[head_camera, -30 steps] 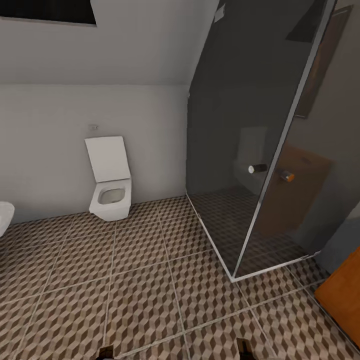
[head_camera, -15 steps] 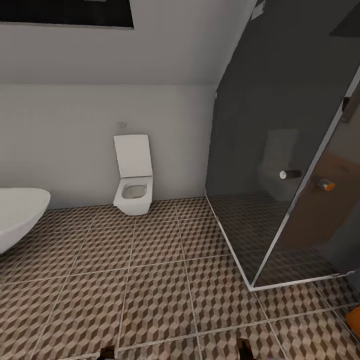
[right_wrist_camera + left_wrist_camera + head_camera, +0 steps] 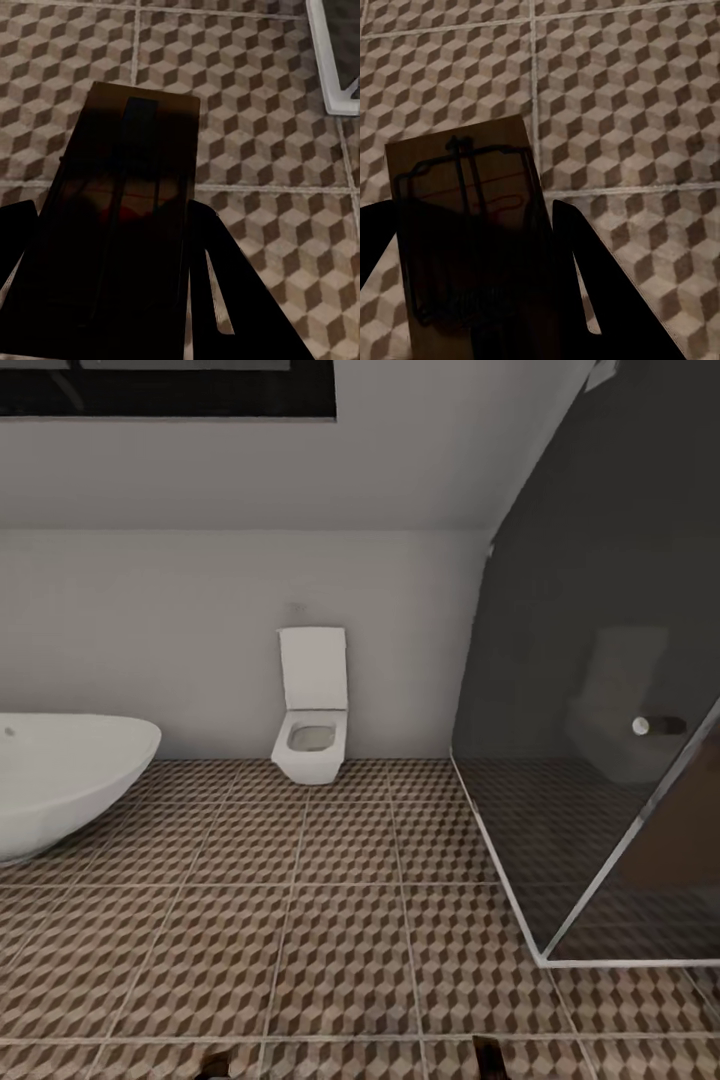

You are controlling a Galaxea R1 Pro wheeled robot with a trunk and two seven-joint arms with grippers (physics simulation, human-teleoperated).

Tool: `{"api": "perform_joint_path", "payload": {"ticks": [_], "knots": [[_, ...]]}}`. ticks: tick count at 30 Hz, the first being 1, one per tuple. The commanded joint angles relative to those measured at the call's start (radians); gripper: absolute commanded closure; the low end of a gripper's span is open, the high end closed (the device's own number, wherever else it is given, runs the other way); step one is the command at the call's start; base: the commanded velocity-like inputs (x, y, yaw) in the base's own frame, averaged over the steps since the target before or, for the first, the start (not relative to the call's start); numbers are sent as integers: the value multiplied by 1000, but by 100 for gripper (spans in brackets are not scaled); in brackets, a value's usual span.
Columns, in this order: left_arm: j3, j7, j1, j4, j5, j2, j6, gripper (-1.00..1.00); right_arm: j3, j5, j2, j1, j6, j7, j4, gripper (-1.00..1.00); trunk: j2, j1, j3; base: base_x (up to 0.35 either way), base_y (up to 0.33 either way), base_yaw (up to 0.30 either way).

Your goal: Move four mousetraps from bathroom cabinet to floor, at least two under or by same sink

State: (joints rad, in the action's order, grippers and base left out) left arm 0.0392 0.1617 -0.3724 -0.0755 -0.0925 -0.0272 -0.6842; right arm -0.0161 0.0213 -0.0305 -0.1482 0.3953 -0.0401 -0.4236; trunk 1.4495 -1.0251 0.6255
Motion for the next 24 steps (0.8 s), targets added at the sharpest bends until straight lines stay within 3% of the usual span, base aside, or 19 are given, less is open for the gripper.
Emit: {"api": "perform_joint_path", "payload": {"ticks": [1, 24], "knots": [[4, 10, -2, -4, -10, 0, -5, 100, -2, 2, 0, 0, 3, -7, 0, 100, 1, 0, 1, 0, 0, 287], [4, 10, -2, -4, -10, 0, -4, 100, -2, 2, 0, 0, 2, -7, 0, 100, 1, 0, 1, 0, 0, 287]]}}
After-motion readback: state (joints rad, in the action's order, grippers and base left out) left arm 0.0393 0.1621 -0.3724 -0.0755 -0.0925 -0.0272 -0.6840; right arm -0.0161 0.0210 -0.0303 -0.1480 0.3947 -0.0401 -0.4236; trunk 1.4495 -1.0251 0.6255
